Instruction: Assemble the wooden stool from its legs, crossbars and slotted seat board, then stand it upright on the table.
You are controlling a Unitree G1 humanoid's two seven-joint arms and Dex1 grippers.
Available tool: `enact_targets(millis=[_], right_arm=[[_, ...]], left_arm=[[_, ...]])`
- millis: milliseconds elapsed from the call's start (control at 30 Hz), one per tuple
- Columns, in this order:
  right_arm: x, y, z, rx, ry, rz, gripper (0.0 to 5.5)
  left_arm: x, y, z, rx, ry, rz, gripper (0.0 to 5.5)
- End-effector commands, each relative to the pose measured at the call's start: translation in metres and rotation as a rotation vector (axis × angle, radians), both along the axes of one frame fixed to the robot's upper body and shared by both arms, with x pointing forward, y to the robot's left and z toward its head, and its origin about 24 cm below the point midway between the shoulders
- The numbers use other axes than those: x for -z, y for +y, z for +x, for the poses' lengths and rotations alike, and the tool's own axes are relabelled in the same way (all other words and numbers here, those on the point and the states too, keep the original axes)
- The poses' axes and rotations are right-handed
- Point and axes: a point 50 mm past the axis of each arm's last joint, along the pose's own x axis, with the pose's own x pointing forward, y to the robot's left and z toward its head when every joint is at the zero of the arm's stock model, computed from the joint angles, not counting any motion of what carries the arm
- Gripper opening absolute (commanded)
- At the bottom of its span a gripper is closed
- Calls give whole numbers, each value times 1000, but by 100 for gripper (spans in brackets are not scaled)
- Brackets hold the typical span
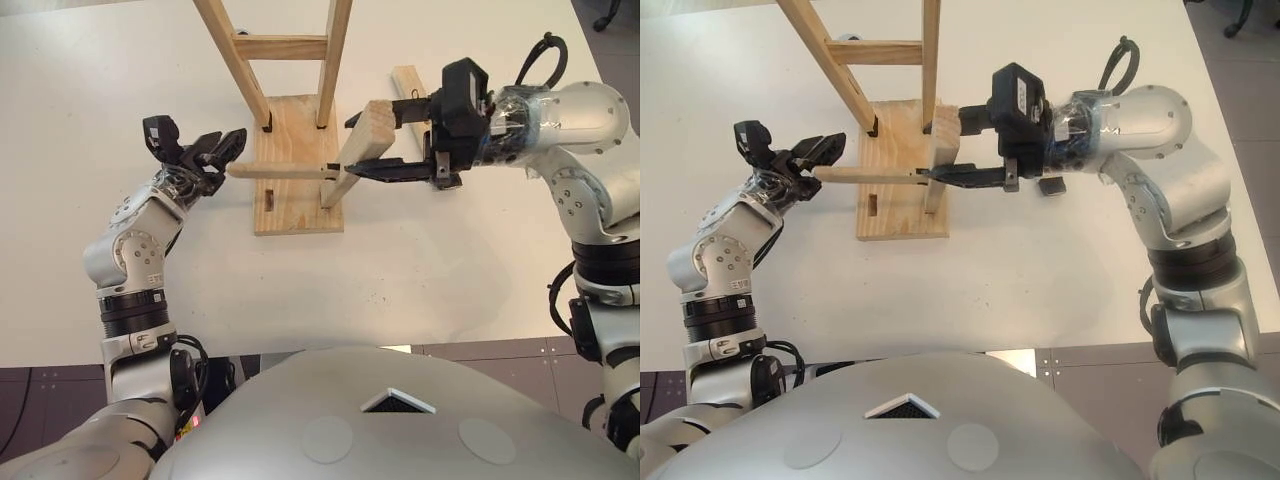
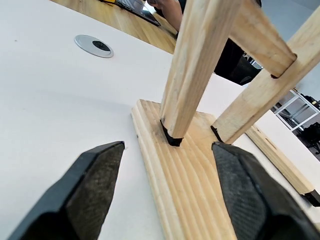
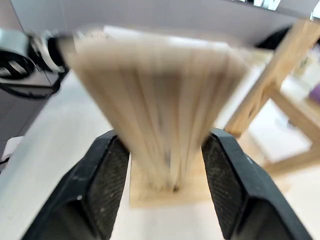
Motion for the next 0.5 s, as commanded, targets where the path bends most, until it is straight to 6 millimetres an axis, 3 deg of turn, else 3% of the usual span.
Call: enact_targets(millis=[33,167,300,400,500], right_arm=[[-12,-8,5,17,-23,-21,325],[-12,-22,10,25,-57,-125,394],[10,-59,46,446,-139,-328,468],[23,-60,57,665,-122,-315,513],[29,-58,58,791,-88,-288,513]], left_arm=[[1,5,1,-29,1,9,321],[1,6,1,-41,-6,13,321],[-4,16,-1,-107,-34,35,321],[-5,24,-2,-164,-43,58,321],[-6,28,-4,-194,-46,76,321]])
